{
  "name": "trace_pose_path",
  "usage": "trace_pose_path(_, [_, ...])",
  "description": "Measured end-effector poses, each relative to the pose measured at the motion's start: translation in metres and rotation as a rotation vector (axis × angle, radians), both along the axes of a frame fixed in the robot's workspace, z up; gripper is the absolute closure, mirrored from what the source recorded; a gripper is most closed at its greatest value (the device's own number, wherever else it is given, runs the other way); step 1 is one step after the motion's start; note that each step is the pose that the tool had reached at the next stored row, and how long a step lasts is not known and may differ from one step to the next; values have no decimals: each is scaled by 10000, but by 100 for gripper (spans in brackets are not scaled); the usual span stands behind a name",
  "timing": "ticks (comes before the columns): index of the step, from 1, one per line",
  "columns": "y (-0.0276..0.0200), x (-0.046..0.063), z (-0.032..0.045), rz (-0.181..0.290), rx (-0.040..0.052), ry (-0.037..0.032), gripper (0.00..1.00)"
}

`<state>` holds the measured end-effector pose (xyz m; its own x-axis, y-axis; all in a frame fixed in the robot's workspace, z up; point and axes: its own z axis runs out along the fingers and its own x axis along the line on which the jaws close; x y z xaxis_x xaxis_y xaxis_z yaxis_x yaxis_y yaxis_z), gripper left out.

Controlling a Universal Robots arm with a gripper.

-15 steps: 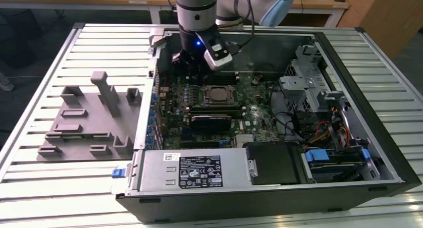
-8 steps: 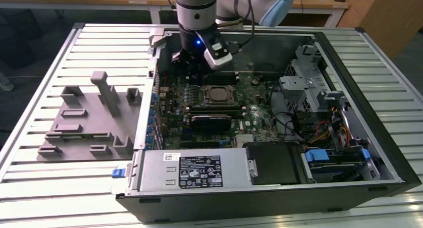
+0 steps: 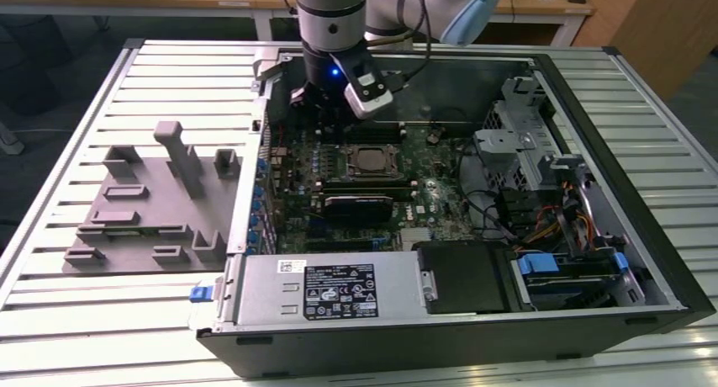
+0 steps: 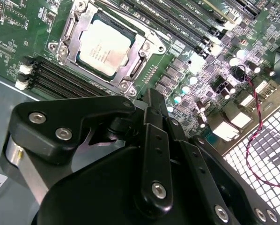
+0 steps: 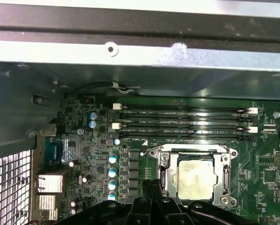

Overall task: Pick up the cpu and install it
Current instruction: 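Install the first cpu locking lever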

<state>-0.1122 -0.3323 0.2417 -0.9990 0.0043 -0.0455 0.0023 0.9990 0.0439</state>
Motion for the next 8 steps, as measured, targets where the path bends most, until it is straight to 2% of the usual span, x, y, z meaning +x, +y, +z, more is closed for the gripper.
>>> trace_pose_path(2, [0, -2, 0, 1, 18, 1, 89])
trace_pose_path(8, [-1, -5, 0, 1, 300, 0, 89])
